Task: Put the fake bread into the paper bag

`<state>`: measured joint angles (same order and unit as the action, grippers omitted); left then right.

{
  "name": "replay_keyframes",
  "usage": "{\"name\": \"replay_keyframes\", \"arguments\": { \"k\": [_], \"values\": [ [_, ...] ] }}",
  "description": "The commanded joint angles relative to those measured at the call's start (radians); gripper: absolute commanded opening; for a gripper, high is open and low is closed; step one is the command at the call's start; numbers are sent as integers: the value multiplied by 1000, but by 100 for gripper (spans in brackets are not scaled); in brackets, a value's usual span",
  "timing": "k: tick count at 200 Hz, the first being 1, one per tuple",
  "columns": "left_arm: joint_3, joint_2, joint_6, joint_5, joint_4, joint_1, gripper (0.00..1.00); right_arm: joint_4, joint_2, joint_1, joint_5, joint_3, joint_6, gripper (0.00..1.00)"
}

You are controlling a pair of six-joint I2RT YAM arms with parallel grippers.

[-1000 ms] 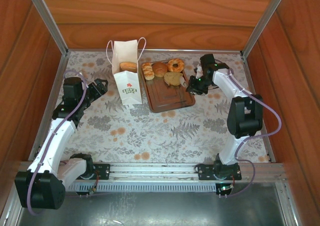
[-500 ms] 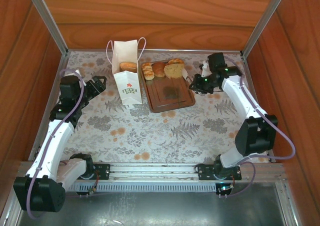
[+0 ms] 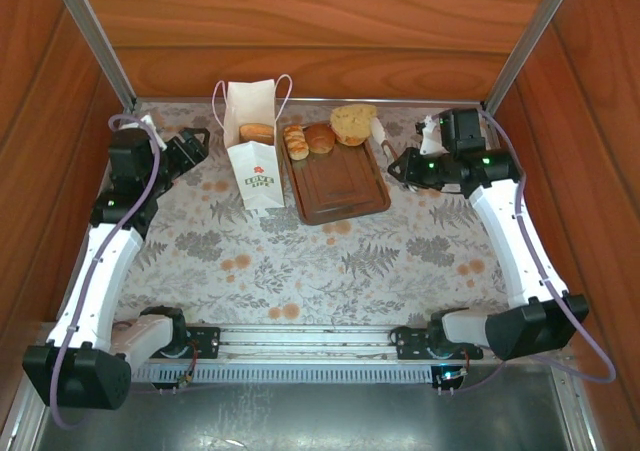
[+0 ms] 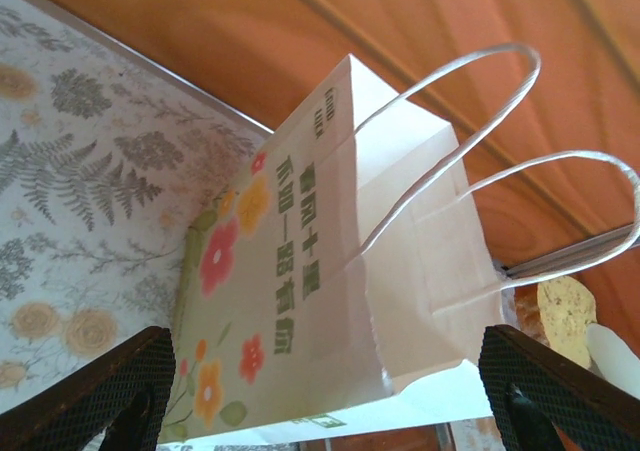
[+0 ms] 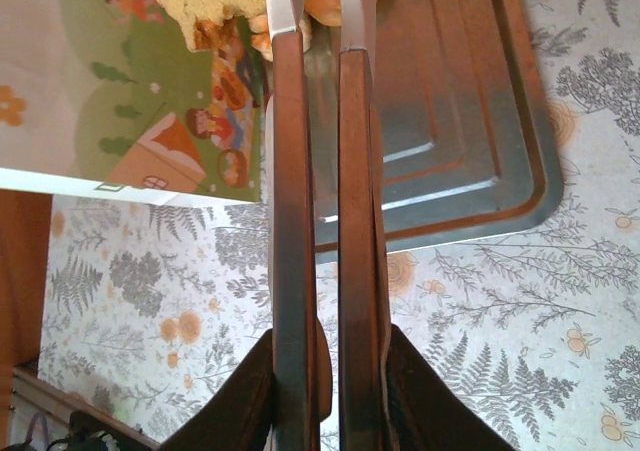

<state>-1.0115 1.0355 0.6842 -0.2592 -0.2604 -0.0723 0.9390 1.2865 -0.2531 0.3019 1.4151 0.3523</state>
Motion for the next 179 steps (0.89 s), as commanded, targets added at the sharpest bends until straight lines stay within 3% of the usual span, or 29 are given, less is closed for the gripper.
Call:
{"name": "replay_keyframes", "arguments": {
  "k": [1, 53, 104, 179],
  "values": [
    [-59, 44, -6, -51, -19, 7, 83, 13, -35, -32, 35, 73, 6, 12],
    [-141, 126, 20, -107, 4, 8, 78, 20, -36, -115, 12, 231, 20, 11],
    [-184, 213, 45, -168, 55, 7, 69, 11, 71, -277, -63, 430, 7, 11],
    [-175, 291, 51, -163, 142, 8, 43, 47, 346, -428, -164, 698, -38, 10]
  ]
}}
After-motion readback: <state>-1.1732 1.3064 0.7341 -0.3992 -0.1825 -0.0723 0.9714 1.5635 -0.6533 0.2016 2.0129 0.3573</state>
